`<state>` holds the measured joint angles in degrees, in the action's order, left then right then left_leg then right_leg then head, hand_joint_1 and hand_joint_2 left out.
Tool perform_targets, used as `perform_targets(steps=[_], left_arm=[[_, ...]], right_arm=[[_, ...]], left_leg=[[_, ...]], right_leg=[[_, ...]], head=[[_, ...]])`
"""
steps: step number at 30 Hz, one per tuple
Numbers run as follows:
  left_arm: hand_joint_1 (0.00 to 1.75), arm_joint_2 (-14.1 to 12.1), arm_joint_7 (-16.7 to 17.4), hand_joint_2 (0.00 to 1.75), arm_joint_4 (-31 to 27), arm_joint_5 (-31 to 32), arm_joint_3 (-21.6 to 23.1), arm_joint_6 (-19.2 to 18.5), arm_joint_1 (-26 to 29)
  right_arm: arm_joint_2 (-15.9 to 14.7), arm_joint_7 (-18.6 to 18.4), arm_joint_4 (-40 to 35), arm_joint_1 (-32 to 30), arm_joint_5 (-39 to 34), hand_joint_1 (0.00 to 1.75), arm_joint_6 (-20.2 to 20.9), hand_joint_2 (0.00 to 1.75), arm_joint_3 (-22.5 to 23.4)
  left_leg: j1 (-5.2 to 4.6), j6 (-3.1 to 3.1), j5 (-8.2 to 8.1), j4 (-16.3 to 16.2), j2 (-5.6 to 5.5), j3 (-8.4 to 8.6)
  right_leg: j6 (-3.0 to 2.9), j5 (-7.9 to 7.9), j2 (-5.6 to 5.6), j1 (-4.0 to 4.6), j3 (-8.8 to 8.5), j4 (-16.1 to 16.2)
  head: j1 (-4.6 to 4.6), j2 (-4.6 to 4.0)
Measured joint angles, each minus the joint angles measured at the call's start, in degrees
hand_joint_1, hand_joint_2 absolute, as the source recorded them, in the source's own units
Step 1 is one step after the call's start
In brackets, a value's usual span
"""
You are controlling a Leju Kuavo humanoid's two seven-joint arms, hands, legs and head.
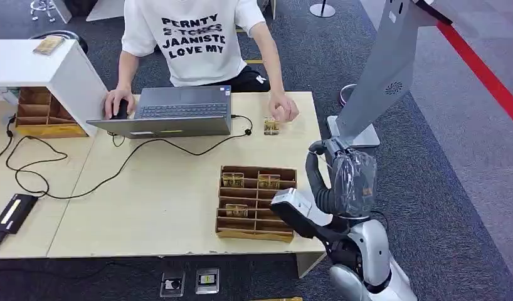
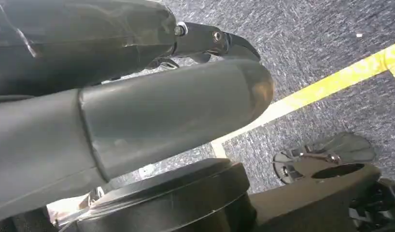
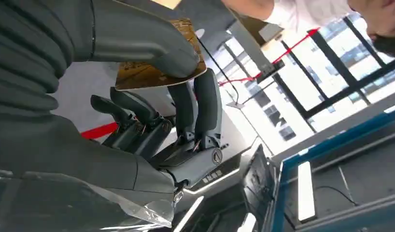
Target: Pass the card to the sensor for recognition and then transmit it.
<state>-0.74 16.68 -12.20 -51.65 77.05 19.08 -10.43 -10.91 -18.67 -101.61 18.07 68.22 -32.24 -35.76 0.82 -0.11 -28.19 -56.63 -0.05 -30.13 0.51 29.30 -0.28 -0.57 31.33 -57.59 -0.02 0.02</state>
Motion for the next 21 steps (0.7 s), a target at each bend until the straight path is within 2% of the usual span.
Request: perform_targets(steps=[9, 16, 21], left_arm=[[0.0, 0.07, 0.02, 0.0, 0.0, -0.85, 0.0, 0.24, -0.3], [0.0, 0.05, 0.44, 0.0, 0.0, -0.96, 0.0, 0.31, -0.54], [0.0, 0.05, 0.59, 0.0, 0.0, -0.94, 0.0, 0.33, -0.55]], right_arm=[[2.86, 5.11, 4.92, 8.32, -5.46, 1.75, 0.68, 1.75, -3.12], [6.78, 8.88, 14.56, 17.37, -8.24, 1.75, 0.9, 1.75, -5.58], [9.38, 10.89, 20.84, 21.39, -11.85, 1.75, 0.83, 1.75, -6.95]], left_leg=[[0.0, 0.03, 0.02, 0.0, -0.08, -0.08], [0.0, 0.04, 0.05, 0.0, -0.05, -0.06], [0.0, 0.04, 0.06, 0.0, -0.06, -0.06]], right_leg=[[0.0, 0.0, -0.07, 0.0, -0.01, -0.02], [0.0, 0.0, -0.06, 0.0, -0.02, -0.03], [0.0, 0.0, -0.04, 0.0, -0.01, -0.03]], head=[[0.06, 0.0], [0.0, 0.0], [0.0, 0.0]])
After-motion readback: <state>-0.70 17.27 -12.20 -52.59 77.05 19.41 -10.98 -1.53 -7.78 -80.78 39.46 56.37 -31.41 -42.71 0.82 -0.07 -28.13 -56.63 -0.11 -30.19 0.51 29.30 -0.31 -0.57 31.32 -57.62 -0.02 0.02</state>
